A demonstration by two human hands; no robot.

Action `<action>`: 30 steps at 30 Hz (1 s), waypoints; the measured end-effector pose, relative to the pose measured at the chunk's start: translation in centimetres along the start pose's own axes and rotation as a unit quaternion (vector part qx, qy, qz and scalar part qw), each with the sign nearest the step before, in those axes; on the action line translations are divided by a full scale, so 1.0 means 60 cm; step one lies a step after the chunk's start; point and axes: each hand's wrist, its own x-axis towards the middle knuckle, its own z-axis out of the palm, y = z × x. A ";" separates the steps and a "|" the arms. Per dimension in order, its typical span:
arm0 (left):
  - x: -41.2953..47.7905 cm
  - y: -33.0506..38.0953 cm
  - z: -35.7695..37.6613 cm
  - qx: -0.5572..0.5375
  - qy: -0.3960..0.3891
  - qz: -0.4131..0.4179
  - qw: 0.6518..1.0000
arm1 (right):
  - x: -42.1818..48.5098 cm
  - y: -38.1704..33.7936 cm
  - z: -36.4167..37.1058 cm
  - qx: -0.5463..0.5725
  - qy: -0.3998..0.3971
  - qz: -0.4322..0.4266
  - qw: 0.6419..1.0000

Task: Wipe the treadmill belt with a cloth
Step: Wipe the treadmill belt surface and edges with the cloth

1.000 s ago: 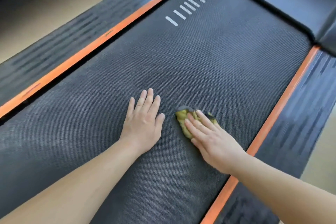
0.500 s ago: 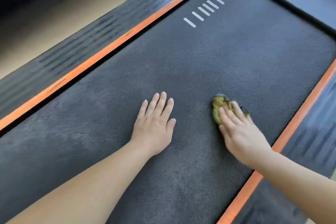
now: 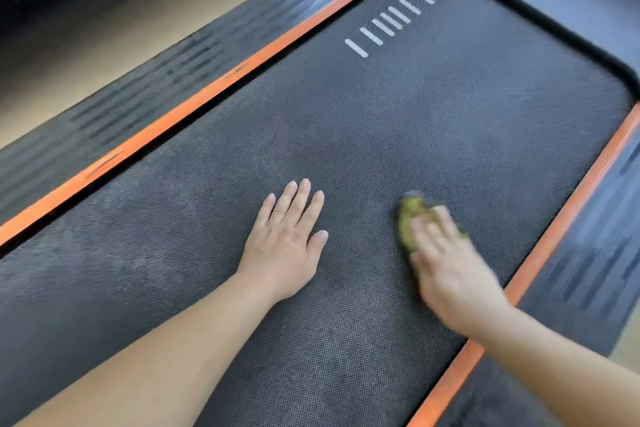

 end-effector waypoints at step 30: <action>-0.007 0.025 0.010 -0.127 0.079 0.021 0.989 | 0.007 -0.011 -0.007 0.021 -0.023 0.047 0.998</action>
